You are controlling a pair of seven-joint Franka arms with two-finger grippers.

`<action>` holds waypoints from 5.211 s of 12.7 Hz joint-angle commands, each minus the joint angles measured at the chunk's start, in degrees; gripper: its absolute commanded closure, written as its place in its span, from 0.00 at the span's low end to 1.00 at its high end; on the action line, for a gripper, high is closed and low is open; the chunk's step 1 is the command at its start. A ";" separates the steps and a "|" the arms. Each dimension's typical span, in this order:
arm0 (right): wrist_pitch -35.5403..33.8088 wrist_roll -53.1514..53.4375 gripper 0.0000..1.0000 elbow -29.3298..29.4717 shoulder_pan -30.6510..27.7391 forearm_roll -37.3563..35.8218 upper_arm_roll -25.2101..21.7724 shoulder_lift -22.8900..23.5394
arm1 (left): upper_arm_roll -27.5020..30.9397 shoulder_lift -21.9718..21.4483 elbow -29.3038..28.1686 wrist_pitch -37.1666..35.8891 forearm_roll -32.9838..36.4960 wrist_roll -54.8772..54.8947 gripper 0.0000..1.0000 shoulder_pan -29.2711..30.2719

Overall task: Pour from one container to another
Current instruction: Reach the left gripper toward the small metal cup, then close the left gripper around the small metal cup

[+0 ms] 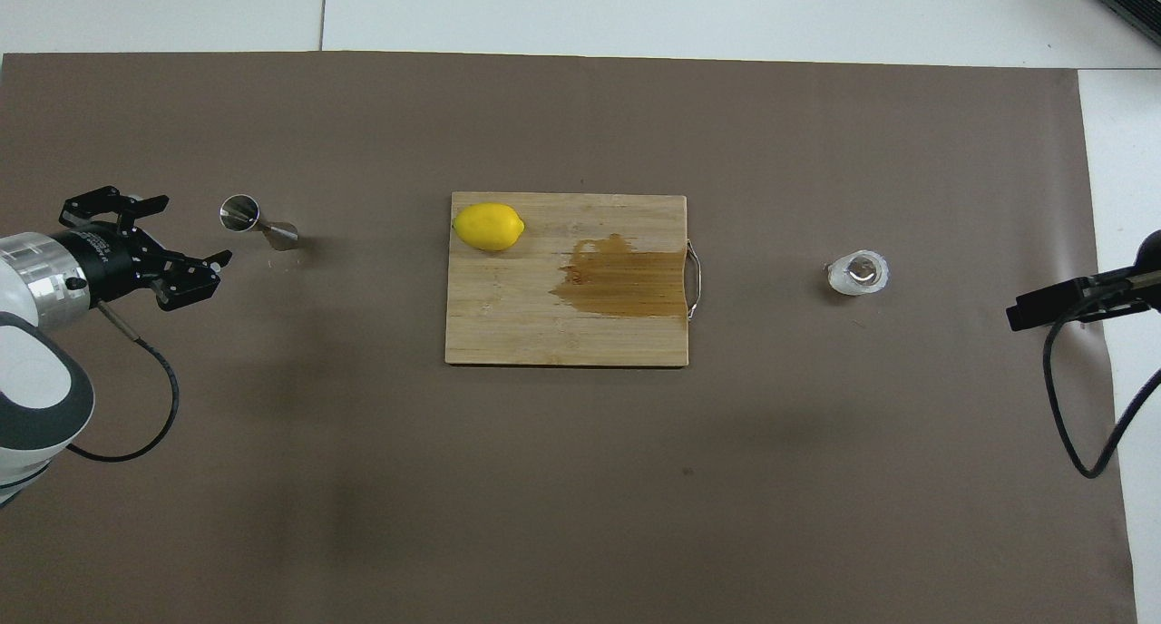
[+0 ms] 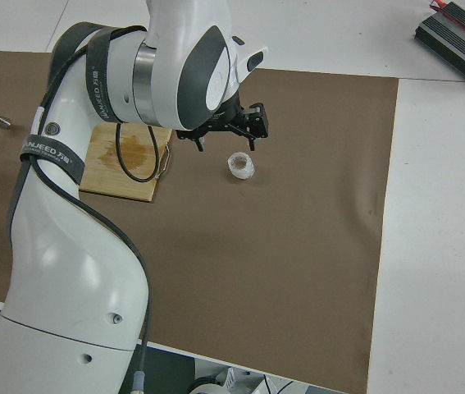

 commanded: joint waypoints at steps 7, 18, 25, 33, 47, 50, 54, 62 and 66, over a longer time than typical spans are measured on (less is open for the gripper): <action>-0.79 0.81 0.00 0.07 -0.60 1.17 0.18 -0.52 | -0.21 6.32 -1.00 12.24 -23.64 -5.04 0.00 -4.06; -0.79 0.81 0.00 0.07 -0.60 1.17 0.18 -0.52 | -0.21 8.62 -0.38 18.06 -27.00 -4.78 0.00 -8.11; -0.79 0.81 0.00 0.07 -0.60 1.17 0.18 -0.52 | -0.21 9.41 0.05 21.04 -27.44 -4.86 0.00 -9.52; -0.79 0.81 0.00 0.07 -0.60 1.17 0.18 -0.52 | -0.21 9.58 0.50 21.74 -30.15 -4.78 0.25 -9.34; -0.79 0.81 0.00 0.07 -0.60 1.17 0.18 -0.52 | -0.30 10.37 1.46 24.38 -30.69 -4.78 0.32 -9.60; -0.79 0.81 0.00 0.07 -0.60 1.17 0.18 -0.52 | -0.38 10.90 1.55 26.31 -33.06 -4.78 0.34 -10.92; -0.79 0.81 0.00 0.07 -0.60 1.17 0.18 -0.52 | -0.30 11.08 1.81 26.49 -33.15 -4.78 0.35 -11.19; -0.79 0.81 0.00 0.07 -0.60 1.17 0.18 -0.52 | -0.30 11.08 1.90 26.32 -33.15 -4.87 0.43 -11.19; -0.79 0.81 0.00 0.07 -0.60 1.17 0.18 -0.52 | -0.30 11.08 2.08 26.06 -33.15 -4.87 0.68 -11.10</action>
